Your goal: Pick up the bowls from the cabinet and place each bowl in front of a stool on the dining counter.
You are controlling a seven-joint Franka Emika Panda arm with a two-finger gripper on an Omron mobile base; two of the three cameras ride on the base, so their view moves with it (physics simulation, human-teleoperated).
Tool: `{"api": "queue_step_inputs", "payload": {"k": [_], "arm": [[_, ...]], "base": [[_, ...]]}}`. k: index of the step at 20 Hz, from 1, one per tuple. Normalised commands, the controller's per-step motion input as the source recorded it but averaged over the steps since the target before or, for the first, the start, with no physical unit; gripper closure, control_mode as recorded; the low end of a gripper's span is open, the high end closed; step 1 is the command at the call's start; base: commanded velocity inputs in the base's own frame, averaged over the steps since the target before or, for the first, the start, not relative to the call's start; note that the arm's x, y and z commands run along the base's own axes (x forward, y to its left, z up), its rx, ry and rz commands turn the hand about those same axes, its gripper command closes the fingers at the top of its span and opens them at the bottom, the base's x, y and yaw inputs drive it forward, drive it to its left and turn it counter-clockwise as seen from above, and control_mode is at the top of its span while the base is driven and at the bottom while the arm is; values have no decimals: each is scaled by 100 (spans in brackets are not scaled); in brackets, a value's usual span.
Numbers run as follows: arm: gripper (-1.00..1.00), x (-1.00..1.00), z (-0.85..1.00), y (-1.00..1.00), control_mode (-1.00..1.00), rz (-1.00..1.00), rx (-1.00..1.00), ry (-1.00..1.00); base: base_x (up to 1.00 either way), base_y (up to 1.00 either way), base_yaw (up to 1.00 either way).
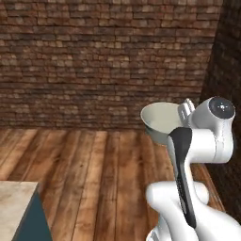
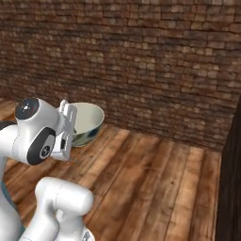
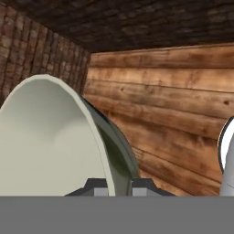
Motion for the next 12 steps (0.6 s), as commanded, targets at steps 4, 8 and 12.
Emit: {"api": "queue_step_inputs", "payload": {"k": [4, 8, 12], "arm": [[100, 0, 0, 0, 100, 0, 0, 0], [100, 0, 0, 0, 100, 0, 0, 0], [100, 0, 0, 0, 100, 0, 0, 0]], "base": [[100, -21, 68], [100, -20, 73], [100, -19, 75]]}}
